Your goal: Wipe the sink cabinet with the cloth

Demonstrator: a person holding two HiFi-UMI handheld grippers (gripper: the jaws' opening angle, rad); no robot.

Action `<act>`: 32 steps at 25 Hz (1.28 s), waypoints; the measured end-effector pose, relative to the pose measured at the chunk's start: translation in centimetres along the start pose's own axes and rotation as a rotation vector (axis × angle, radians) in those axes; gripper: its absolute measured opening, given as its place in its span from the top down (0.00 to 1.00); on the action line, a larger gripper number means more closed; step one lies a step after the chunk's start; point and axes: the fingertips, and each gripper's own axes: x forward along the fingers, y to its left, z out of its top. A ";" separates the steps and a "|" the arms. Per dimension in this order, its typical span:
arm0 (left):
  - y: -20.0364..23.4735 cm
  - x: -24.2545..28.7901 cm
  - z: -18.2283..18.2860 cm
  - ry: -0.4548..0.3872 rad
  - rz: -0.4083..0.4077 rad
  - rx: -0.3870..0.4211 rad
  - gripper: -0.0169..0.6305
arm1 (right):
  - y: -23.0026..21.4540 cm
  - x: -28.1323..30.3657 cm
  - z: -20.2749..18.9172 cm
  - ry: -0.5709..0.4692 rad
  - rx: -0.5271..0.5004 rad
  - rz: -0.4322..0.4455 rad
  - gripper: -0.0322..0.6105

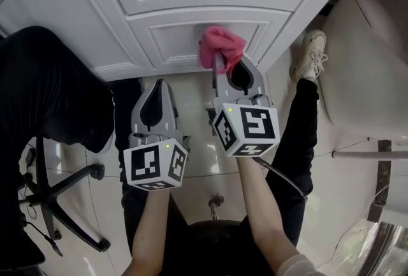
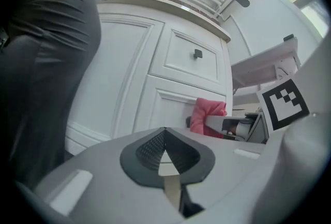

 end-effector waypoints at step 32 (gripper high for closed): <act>3.0 -0.5 -1.6 0.027 0.094 -0.045 0.95 | 1.3 2.0 -8.0 0.119 -0.004 0.034 0.85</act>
